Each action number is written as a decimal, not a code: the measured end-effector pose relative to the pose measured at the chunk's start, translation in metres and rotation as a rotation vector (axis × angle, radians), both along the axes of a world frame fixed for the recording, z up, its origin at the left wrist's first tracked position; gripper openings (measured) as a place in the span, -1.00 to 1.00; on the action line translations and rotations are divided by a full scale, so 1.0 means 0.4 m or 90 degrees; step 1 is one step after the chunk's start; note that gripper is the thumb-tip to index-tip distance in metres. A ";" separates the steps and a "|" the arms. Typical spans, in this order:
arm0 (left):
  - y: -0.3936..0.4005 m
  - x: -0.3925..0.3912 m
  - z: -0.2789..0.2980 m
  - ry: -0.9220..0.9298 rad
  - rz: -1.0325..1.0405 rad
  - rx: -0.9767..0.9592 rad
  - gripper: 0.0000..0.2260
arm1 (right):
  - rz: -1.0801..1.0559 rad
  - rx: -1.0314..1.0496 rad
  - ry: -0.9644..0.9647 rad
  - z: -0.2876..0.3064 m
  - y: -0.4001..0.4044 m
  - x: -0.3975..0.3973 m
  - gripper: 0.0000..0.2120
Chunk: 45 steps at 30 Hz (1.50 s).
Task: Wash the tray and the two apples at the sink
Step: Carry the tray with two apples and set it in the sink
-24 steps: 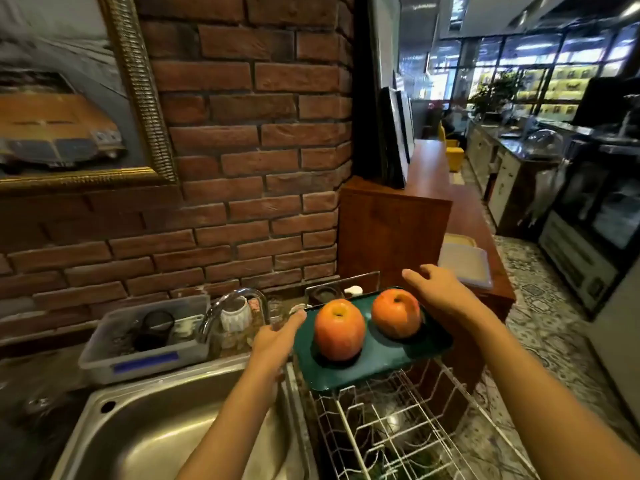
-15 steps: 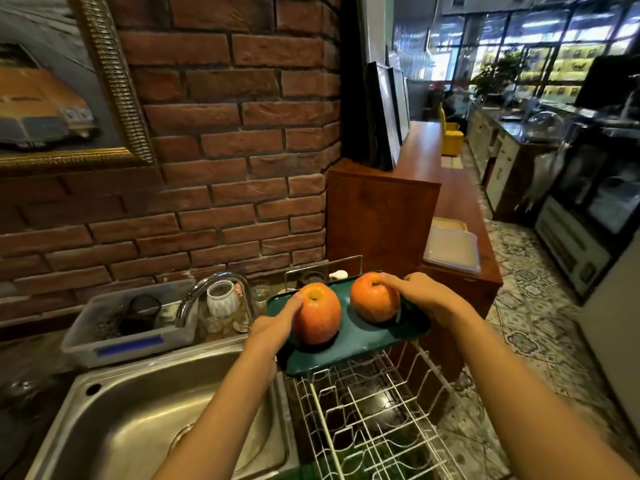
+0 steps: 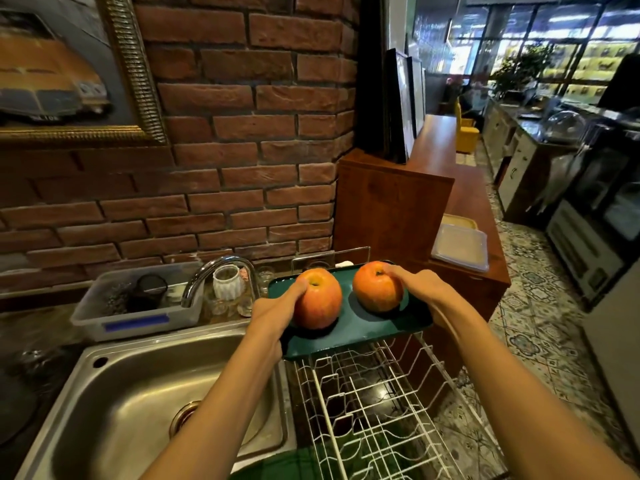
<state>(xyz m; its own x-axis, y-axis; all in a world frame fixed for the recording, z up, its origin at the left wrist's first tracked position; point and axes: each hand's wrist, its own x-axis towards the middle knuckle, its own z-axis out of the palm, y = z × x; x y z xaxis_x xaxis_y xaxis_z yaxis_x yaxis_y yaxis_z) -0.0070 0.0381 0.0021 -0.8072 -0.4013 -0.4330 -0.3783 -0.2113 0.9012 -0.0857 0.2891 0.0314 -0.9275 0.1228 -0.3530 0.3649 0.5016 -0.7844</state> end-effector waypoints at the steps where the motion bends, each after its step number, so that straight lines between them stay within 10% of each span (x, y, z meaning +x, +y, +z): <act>1: -0.011 0.003 0.005 0.010 -0.004 0.001 -0.39 | 0.001 0.002 0.007 0.009 -0.008 0.001 -0.22; 10: -0.216 0.102 0.060 0.042 0.027 -0.016 -0.60 | 0.028 -0.042 0.031 0.045 -0.208 0.076 -0.23; 24: -0.650 0.298 -0.047 -0.017 0.031 -0.074 -0.38 | 0.102 -0.106 -0.059 -0.088 -0.613 0.224 -0.30; 29: -0.749 0.333 -0.164 -0.059 0.030 -0.055 -0.32 | 0.089 -0.115 -0.101 -0.193 -0.720 0.249 -0.13; 35: -0.842 0.326 -0.338 -0.132 -0.006 -0.063 0.13 | 0.101 -0.118 -0.182 -0.378 -0.799 0.231 -0.45; 40: -0.879 0.284 -0.445 -0.156 0.000 -0.040 0.00 | 0.093 -0.110 -0.194 -0.536 -0.847 0.184 -0.19; 45: -0.908 0.239 -0.570 -0.196 -0.018 0.012 0.08 | 0.091 -0.116 -0.211 -0.683 -0.874 0.139 -0.44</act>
<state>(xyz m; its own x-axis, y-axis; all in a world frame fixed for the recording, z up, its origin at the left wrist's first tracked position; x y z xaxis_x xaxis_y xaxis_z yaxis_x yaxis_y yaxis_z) 0.0887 -0.3252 -0.2260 -0.6472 -0.3705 -0.6663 -0.6395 -0.2120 0.7390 -0.0301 -0.0606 -0.2416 -0.7626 -0.0912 -0.6404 0.5502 0.4293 -0.7162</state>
